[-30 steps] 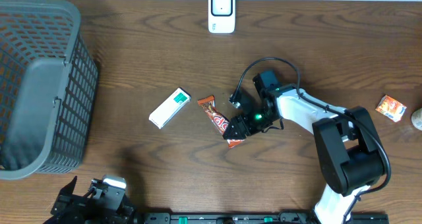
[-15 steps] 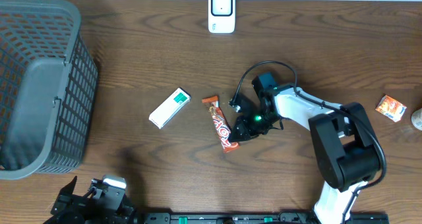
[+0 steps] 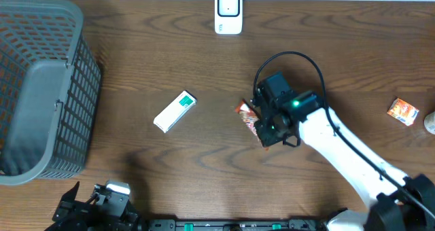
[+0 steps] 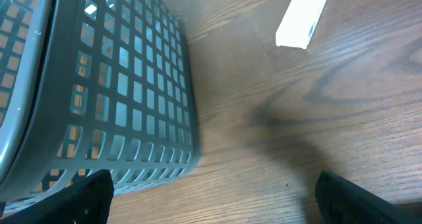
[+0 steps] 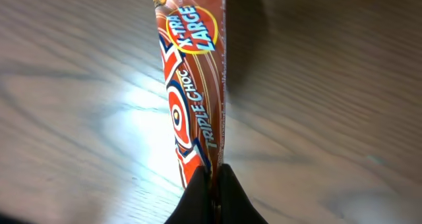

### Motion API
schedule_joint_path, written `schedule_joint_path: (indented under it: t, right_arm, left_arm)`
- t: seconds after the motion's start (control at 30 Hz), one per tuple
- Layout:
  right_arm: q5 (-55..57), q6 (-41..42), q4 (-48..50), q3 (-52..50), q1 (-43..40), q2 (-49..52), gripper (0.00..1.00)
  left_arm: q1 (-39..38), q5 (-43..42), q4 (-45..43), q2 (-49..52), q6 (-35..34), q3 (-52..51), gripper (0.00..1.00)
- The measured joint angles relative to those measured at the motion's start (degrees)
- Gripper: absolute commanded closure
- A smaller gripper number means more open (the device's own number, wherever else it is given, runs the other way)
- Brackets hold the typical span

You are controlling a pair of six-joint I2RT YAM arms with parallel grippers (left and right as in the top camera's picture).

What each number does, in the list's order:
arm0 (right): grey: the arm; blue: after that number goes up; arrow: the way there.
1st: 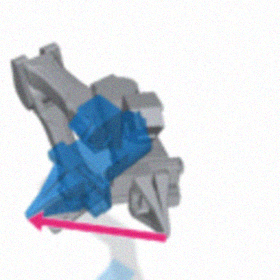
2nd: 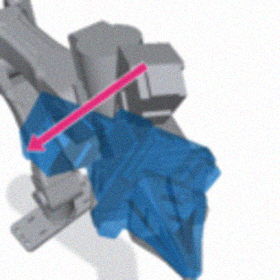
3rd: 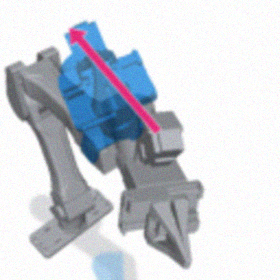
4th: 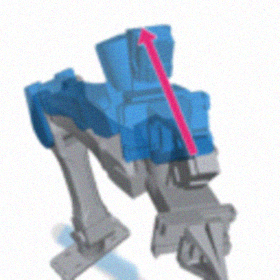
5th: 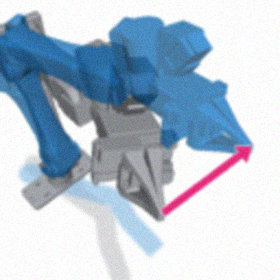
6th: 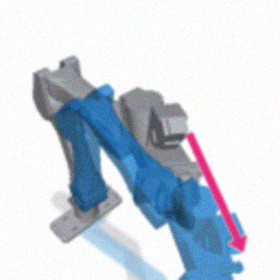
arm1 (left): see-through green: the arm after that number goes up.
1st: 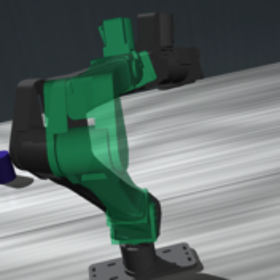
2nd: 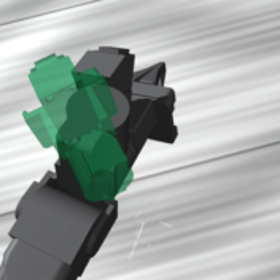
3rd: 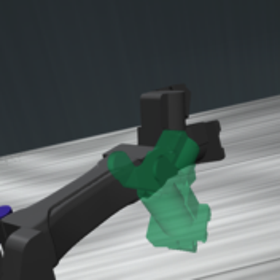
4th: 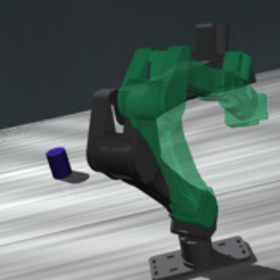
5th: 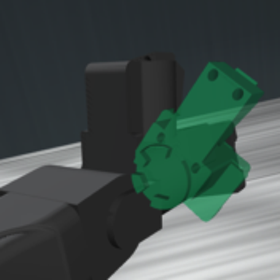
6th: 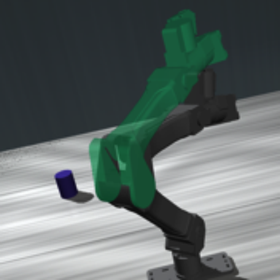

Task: Scan the item barcode

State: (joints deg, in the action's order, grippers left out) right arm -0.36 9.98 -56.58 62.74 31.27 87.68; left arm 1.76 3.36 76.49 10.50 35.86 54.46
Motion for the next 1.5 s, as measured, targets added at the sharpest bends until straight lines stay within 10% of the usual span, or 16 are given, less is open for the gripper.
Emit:
schedule_joint_path:
  t: [0.4, 0.47, 0.53, 0.6, 1.5]
  right_arm:
    - [14.38, 10.08, -0.31, 0.0, 19.61, 0.11, 0.98]
    - [14.53, 11.3, -0.35, 0.0, 22.82, 0.11, 0.83]
    - [14.97, 13.2, -0.39, 0.0, 24.28, 0.11, 0.37]
    - [15.74, 14.91, -0.33, 0.0, 24.04, 0.11, 0.22]
    - [33.88, 5.25, 20.17, 8.39, 14.38, 25.07, 0.2]
  left_arm:
    - [0.0, 0.0, 0.02, 0.0, 0.0, 0.0, 0.02]
    - [0.0, 0.0, 0.02, 0.0, 0.0, 0.0, 0.02]
    - [0.0, 0.0, 0.0, 0.0, 0.0, 0.0, 0.02]
    - [0.0, 0.0, 0.0, 0.0, 0.0, 0.0, 0.02]
    - [0.0, 0.0, 0.02, 0.0, 0.0, 0.0, 0.02]
